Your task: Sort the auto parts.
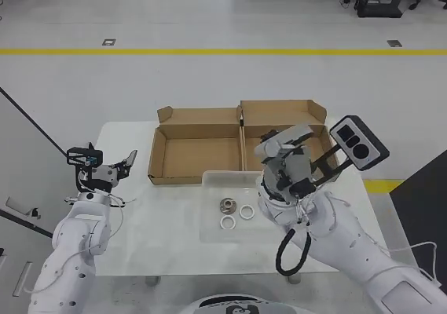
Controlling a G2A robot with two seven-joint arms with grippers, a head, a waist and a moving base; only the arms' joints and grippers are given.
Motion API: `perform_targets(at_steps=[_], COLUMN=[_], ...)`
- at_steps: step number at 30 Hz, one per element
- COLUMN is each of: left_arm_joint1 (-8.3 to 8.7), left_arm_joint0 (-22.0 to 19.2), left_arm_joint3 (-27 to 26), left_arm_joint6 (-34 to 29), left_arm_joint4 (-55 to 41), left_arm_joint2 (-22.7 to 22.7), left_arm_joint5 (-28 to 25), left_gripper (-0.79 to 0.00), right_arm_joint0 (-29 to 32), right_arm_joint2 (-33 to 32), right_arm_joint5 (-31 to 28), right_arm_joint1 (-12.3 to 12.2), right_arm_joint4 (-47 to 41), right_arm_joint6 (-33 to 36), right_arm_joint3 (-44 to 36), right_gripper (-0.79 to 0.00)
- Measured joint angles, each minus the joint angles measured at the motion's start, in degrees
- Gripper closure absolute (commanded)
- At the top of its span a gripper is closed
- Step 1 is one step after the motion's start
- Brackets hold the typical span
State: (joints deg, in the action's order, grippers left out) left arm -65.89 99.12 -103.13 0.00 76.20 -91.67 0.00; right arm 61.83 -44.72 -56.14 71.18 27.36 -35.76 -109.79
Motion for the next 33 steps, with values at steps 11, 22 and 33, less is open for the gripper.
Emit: perform_targets(at_steps=[11,22,33], left_arm_joint1=[0.0,0.0,0.0], left_arm_joint0=[0.0,0.0,0.0], left_arm_joint3=[0.0,0.0,0.0], left_arm_joint6=[0.0,0.0,0.0], left_arm_joint4=[0.0,0.0,0.0], left_arm_joint2=[0.0,0.0,0.0], left_arm_joint5=[0.0,0.0,0.0], left_gripper=[-0.785,-0.785,-0.785], right_arm_joint0=[0.79,3.54,6.01], right_arm_joint2=[-2.37,-2.11,0.04], right_arm_joint5=[0.97,-1.35,-1.86], right_arm_joint1=[-0.41,1.29,3.11], right_arm_joint4=[-1.3,-6.98,-14.94], right_arm_joint6=[15.75,11.84,10.11], right_arm_joint3=[0.4,-0.71,-1.57], right_gripper=[0.0,0.0,0.0])
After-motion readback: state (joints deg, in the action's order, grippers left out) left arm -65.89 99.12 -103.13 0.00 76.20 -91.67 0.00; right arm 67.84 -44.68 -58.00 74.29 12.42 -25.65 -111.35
